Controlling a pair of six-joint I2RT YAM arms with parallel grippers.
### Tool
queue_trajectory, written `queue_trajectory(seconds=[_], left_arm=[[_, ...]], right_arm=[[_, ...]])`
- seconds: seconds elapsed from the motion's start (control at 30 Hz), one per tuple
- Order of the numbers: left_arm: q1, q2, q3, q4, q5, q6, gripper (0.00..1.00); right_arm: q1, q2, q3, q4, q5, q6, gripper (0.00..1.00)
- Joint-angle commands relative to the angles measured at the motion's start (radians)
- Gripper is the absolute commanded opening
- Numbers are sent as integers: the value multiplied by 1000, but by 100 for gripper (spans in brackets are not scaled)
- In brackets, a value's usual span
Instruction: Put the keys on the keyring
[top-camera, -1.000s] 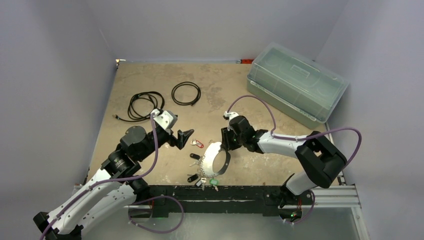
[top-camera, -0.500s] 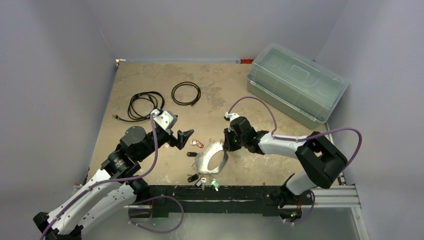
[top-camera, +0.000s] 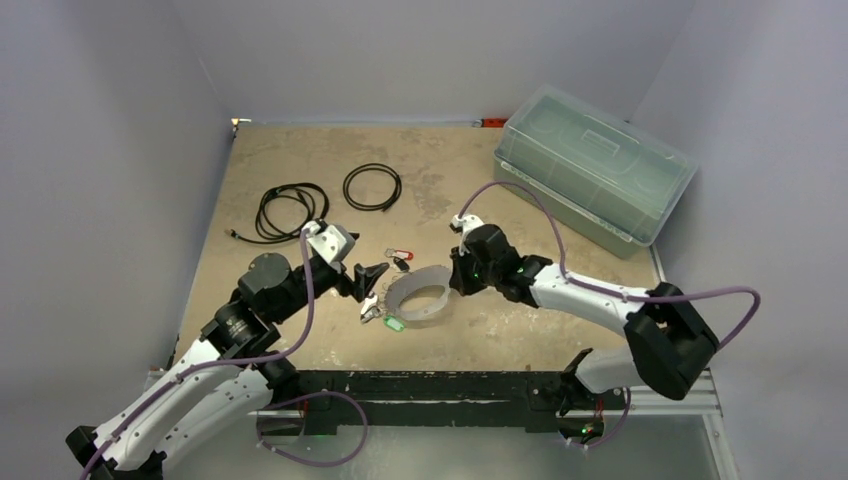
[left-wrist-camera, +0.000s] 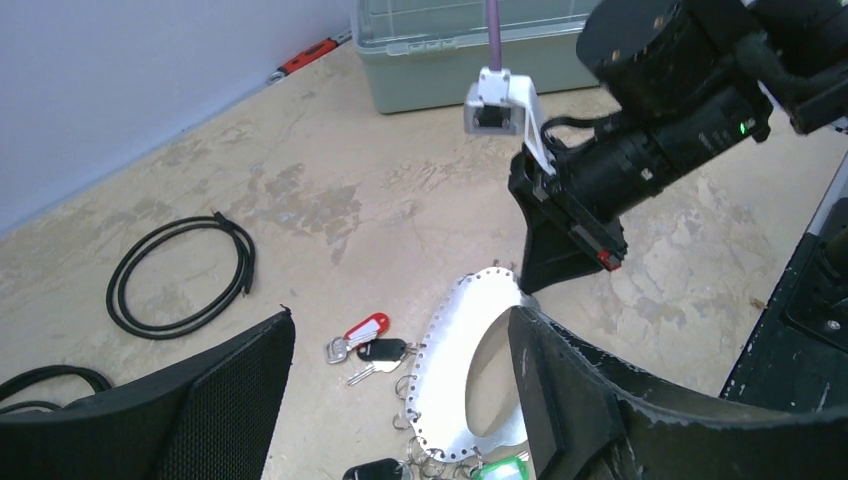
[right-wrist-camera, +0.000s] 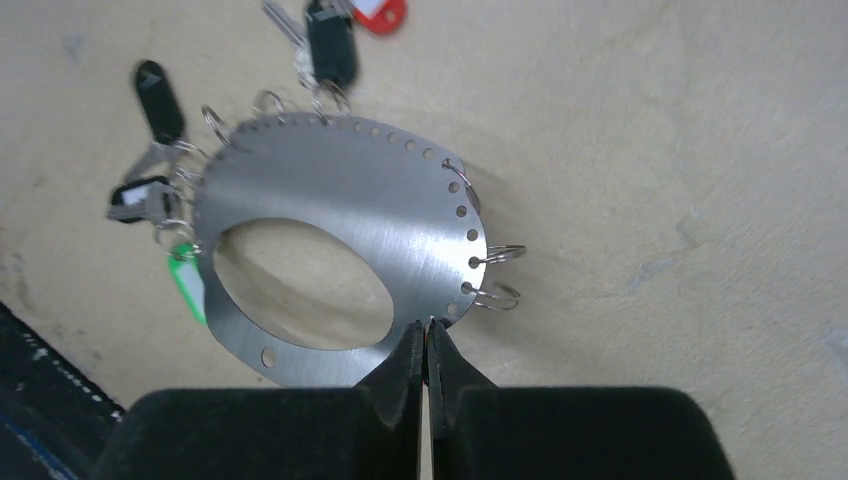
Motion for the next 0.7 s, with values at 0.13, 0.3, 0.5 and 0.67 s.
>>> queue_trajectory(seconds=[0.13,0.3,0.5,0.67], left_arm=[[2,-6,59,35,146,34,77],[0,10,95,37,262,80,77],[2,31,141,45,404,156,87],[0,31,167,23,454,270,95]], right_arm=[[17,-177,206,-109,-14,-187,0],[27,-250,283,-133,-127,-306,0],[39,-287,372,-176,-242,-383,0],[110,-290,386,-211,-331,-463,0]])
